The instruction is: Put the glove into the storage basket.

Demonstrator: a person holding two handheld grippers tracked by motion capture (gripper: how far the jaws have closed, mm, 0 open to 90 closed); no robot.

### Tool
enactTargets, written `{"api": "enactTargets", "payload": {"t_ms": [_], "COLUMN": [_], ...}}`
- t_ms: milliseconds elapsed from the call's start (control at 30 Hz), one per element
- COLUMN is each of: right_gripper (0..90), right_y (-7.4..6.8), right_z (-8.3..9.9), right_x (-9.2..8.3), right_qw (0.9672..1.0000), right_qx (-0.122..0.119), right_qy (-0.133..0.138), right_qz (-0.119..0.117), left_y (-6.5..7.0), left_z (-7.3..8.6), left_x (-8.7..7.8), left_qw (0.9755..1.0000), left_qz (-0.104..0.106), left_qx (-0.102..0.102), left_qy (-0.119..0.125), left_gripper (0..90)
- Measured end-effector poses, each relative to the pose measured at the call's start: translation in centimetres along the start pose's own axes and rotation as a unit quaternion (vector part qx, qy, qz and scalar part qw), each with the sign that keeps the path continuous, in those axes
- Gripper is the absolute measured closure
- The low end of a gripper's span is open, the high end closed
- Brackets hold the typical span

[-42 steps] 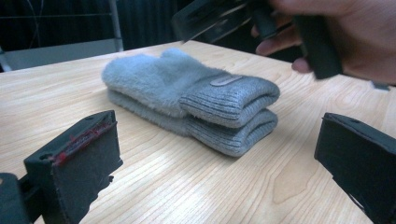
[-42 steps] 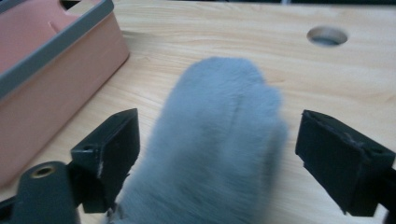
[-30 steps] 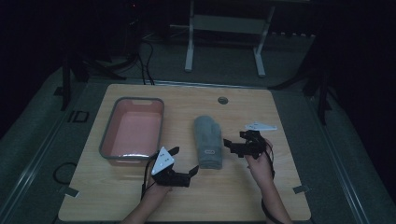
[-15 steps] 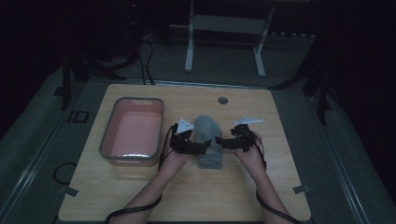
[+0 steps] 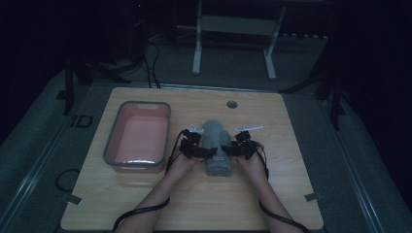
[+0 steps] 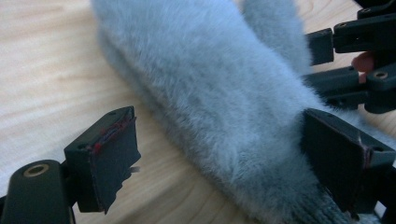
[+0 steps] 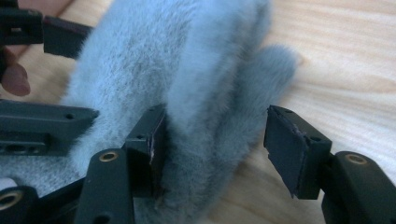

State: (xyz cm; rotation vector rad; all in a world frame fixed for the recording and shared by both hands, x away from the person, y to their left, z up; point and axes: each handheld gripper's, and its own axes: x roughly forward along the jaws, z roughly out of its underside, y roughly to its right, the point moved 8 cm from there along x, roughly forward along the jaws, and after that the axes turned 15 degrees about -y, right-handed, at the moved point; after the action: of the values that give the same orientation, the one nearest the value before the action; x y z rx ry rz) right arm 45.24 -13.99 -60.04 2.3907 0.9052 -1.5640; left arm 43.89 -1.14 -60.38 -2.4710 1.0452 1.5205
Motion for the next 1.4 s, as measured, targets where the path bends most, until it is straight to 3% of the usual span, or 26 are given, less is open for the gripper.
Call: {"api": "enactTargets", "payload": {"t_ms": [133,267,367,467,600,667,833,1100,1233,1400], "right_gripper": [41.3,56.8,65.7,72.7,76.3,77.6,79.0,79.4,79.6,80.0], "right_y": [0.0,-0.3,-0.4,-0.7,-1.0,-1.1,-1.5,-3.1,-4.3,-6.0], "right_z": [0.3,0.4,0.5,0.5,0.5,0.5,0.1,-2.2,-3.5,-5.3], "right_x": [0.4,0.6,0.6,0.4,0.1,-0.1,-1.7,-5.7,-7.2,-8.4], "right_qw": [0.9999,0.9992,0.9990,0.9996,0.9998,0.9998,0.9993,0.9974,0.9963,0.9949], "right_qx": [0.006,0.007,0.002,-0.003,0.007,0.008,0.009,0.000,-0.005,-0.014], "right_qy": [-0.004,-0.003,-0.002,0.002,0.010,0.015,0.029,0.067,0.080,0.093], "right_qz": [-0.009,-0.039,-0.045,-0.028,-0.016,-0.014,-0.023,-0.027,-0.031,-0.035], "left_y": [0.0,0.3,0.7,1.1,1.6,1.7,2.3,2.9,2.5,1.6], "left_z": [0.1,0.0,-0.1,-0.1,-0.3,-0.5,-1.3,-3.5,-4.2,-4.8], "left_x": [0.6,0.9,1.1,1.1,0.6,0.3,-1.3,-5.7,-7.9,-10.4], "left_qw": [0.9999,0.9995,0.9983,0.9972,0.9973,0.9969,0.9962,0.9949,0.9942,0.9941], "left_qz": [0.013,0.032,0.058,0.073,0.070,0.073,0.074,0.069,0.061,0.051], "left_qx": [-0.003,0.005,0.003,0.012,0.020,0.024,0.043,0.063,0.080,0.086], "left_qy": [-0.005,0.002,0.003,0.010,0.014,0.014,0.019,0.038,0.039,0.043], "left_gripper": [14.2,19.7,32.9,47.1,67.1,71.6,74.5,74.8,74.8,74.8]}}
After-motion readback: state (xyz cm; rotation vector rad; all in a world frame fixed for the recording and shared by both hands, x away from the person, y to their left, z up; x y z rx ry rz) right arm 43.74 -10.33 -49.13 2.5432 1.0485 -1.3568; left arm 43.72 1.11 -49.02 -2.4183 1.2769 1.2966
